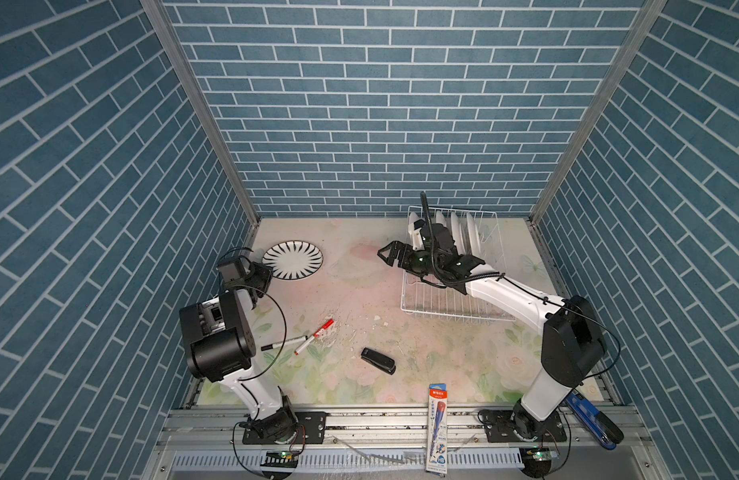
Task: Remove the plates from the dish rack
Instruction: 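Lower the blue-striped plate onto the table with the left gripper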
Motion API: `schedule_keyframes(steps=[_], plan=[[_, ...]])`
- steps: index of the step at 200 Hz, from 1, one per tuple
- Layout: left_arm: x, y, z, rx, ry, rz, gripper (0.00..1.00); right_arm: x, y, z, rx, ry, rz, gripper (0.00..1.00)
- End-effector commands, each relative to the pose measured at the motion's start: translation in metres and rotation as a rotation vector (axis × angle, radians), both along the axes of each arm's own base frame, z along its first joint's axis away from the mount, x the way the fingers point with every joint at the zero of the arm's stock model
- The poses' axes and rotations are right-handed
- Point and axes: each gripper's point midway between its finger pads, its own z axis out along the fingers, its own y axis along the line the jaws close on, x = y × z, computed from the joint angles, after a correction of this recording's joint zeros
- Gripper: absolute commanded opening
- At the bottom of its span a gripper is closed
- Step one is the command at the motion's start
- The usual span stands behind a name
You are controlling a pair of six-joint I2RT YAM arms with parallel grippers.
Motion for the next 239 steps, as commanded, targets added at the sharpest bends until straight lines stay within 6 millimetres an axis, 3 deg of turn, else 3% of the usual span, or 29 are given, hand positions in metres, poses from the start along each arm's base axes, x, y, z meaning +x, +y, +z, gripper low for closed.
schedule_keyframes(steps=[1, 43, 171, 239], plan=[[0.026, 0.008, 0.045, 0.015, -0.156, -0.025, 0.00, 0.003, 0.001, 0.010, -0.030, -0.043, 0.004, 0.99], [0.033, 0.010, 0.038, -0.014, -0.144, -0.022, 0.00, 0.002, -0.006, 0.008, -0.089, -0.056, -0.007, 0.99], [0.026, 0.020, 0.019, -0.023, -0.072, 0.022, 0.08, -0.006, -0.013, 0.013, -0.158, -0.094, -0.006, 0.99], [0.026, 0.020, 0.008, -0.053, -0.053, 0.025, 0.12, -0.006, -0.013, 0.005, -0.162, -0.080, -0.007, 0.99]])
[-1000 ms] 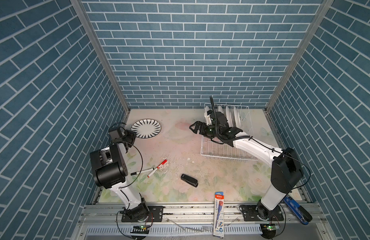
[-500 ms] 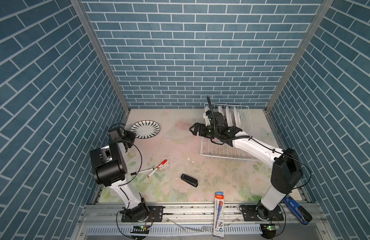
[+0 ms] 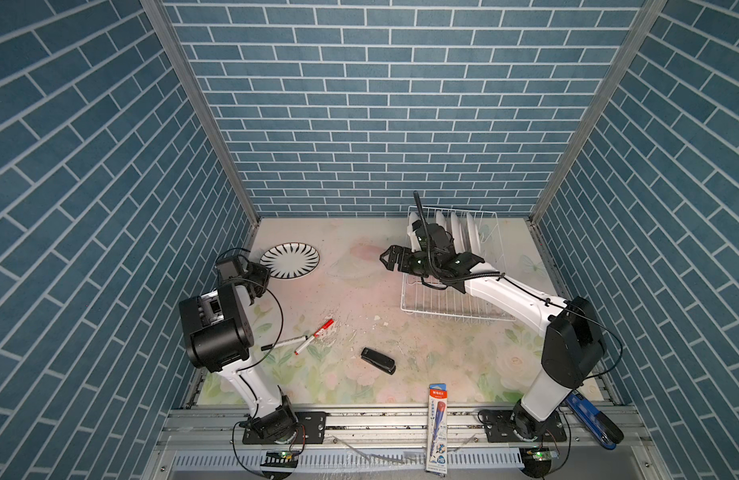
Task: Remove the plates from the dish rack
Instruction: 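Lower the blue-striped plate onto the table with the left gripper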
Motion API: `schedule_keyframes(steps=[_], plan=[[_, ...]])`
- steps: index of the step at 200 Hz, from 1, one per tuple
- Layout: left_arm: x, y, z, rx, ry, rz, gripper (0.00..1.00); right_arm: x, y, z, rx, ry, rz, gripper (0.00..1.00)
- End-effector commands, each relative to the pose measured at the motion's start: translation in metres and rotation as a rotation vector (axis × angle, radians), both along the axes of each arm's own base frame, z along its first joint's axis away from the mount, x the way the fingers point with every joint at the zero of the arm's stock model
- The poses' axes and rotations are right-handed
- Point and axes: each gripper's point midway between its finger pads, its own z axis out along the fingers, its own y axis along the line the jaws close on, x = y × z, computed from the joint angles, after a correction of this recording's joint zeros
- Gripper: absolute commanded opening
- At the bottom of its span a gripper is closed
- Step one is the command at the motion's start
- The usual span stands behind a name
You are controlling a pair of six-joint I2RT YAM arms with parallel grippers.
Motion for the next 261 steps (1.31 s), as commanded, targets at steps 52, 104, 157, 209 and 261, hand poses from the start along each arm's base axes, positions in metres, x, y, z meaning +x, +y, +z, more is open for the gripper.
schedule_keyframes(steps=[52, 104, 157, 209, 261], plan=[[0.017, 0.009, 0.024, -0.008, -0.110, 0.004, 0.14, -0.003, -0.004, 0.008, -0.022, -0.028, 0.001, 0.99], [0.015, 0.008, 0.019, -0.016, -0.102, 0.004, 0.23, -0.002, -0.003, 0.006, -0.022, -0.023, 0.002, 0.99], [0.015, 0.007, 0.023, -0.022, -0.100, 0.002, 0.32, -0.003, -0.003, 0.003, -0.028, -0.017, 0.003, 0.99], [0.012, 0.009, 0.019, -0.011, -0.066, 0.005, 0.40, -0.004, -0.007, 0.004, -0.031, -0.018, -0.007, 0.99], [0.009, 0.008, 0.011, -0.019, -0.041, 0.007, 0.55, -0.005, -0.008, -0.004, -0.042, -0.007, -0.009, 0.99]])
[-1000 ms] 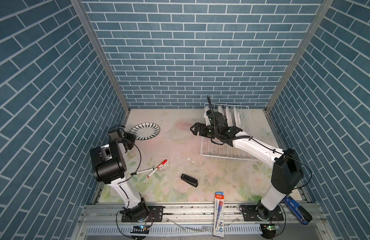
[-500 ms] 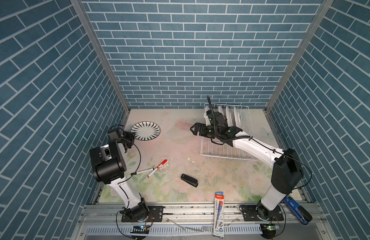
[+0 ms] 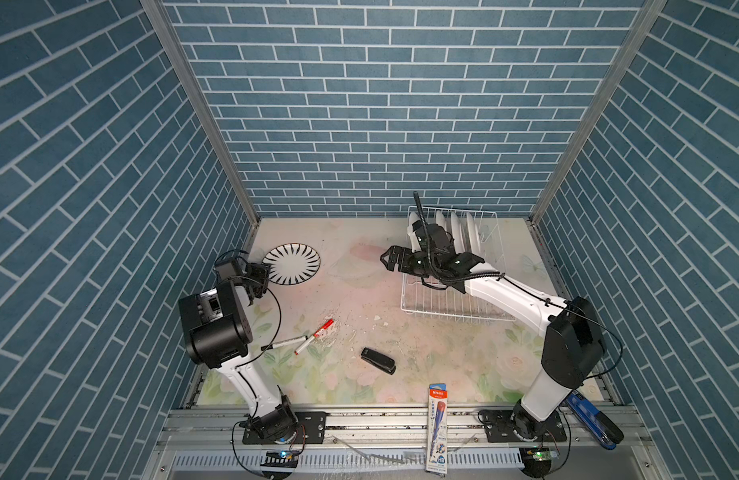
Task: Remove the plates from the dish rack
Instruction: 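Lower the blue-striped plate onto the table with the left gripper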
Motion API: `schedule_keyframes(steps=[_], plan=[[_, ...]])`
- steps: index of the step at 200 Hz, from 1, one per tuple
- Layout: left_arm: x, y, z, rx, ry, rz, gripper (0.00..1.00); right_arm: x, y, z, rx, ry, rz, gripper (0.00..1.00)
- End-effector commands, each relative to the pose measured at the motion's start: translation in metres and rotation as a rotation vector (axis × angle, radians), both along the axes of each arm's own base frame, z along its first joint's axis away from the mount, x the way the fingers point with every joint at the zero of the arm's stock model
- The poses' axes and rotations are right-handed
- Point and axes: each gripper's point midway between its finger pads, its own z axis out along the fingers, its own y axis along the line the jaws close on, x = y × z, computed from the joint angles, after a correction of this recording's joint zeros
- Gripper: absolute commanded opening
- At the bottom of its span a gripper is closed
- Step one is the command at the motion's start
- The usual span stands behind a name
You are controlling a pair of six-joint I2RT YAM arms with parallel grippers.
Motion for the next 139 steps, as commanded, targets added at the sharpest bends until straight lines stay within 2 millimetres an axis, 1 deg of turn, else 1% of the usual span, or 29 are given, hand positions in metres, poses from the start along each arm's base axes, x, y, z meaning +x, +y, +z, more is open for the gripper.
schedule_keyframes(steps=[1, 36, 73, 116, 139], plan=[[0.007, 0.005, 0.016, 0.027, -0.039, -0.007, 0.55, -0.005, -0.007, -0.002, -0.033, -0.007, -0.006, 0.99], [0.001, 0.005, 0.009, 0.033, 0.026, -0.009, 0.59, -0.005, -0.010, -0.005, -0.041, -0.006, -0.013, 0.99], [0.000, 0.004, 0.006, 0.024, 0.032, -0.007, 0.64, -0.007, -0.008, -0.003, -0.034, -0.005, -0.009, 0.99], [-0.001, 0.004, 0.000, 0.019, 0.045, -0.005, 0.70, -0.011, -0.015, -0.003, -0.041, -0.008, -0.018, 0.99], [-0.002, 0.005, -0.002, 0.020, 0.052, -0.001, 0.75, -0.012, -0.017, -0.004, -0.042, -0.007, -0.018, 0.99]])
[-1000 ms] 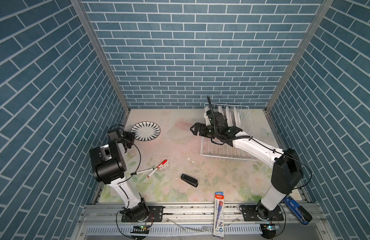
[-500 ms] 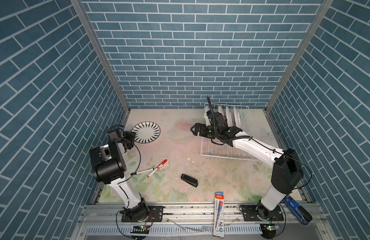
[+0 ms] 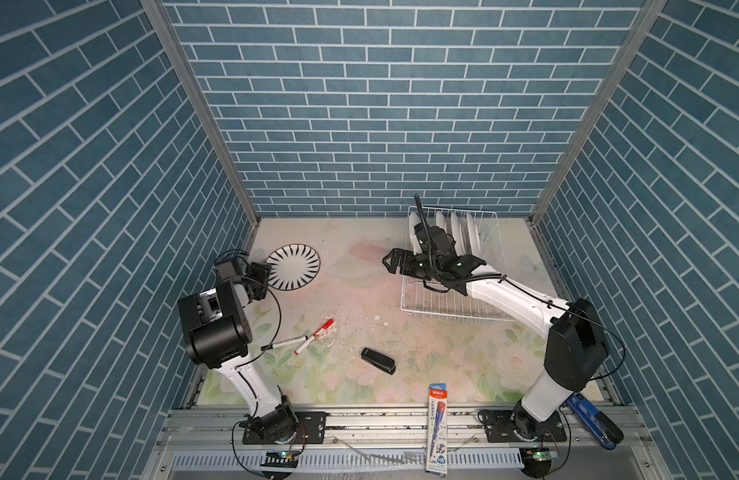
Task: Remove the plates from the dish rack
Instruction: 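Lower the blue-striped plate onto the table with the left gripper, then release the plate with the left gripper while the right gripper moves over the rack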
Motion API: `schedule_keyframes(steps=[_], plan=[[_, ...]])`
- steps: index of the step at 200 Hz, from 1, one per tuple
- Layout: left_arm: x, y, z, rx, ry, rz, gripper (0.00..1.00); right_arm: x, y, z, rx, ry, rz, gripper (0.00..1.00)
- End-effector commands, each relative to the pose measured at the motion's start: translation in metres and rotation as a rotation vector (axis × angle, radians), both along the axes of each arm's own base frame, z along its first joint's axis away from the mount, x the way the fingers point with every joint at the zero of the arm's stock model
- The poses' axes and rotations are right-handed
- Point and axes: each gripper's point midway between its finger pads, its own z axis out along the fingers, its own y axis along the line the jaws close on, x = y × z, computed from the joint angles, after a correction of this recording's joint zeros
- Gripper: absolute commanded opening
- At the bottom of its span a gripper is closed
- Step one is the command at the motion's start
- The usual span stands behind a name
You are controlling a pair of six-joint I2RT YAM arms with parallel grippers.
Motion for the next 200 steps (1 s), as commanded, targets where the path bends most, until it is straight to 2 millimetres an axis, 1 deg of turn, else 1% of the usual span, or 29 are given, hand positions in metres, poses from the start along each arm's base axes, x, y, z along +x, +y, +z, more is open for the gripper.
schedule_keyframes(steps=[1, 22, 54, 78, 100, 141, 164, 200], plan=[[0.005, 0.004, 0.007, 0.021, -0.018, -0.007, 0.75, -0.008, -0.009, 0.002, -0.022, -0.013, -0.005, 0.99], [0.002, 0.004, 0.007, 0.038, -0.004, -0.017, 0.77, -0.006, -0.014, 0.001, -0.035, -0.020, -0.026, 0.99], [-0.007, 0.007, 0.004, 0.075, 0.037, -0.004, 0.80, -0.008, -0.019, -0.002, -0.058, -0.013, -0.035, 0.99], [-0.013, 0.008, -0.002, 0.076, 0.077, 0.008, 0.80, -0.011, -0.024, -0.002, -0.066, -0.016, -0.045, 0.99], [-0.018, 0.008, -0.003, 0.090, 0.092, 0.007, 0.81, -0.013, -0.029, -0.001, -0.068, -0.022, -0.052, 0.99], [-0.029, 0.005, 0.009, 0.132, 0.092, -0.008, 0.81, -0.018, -0.038, 0.001, -0.074, -0.031, -0.067, 0.99], [-0.033, 0.003, 0.021, 0.159, 0.089, -0.027, 0.81, -0.021, -0.043, 0.004, -0.079, -0.037, -0.078, 0.99], [-0.039, -0.006, 0.040, 0.167, 0.051, -0.054, 0.81, -0.025, -0.059, 0.008, -0.093, -0.062, -0.115, 0.99]])
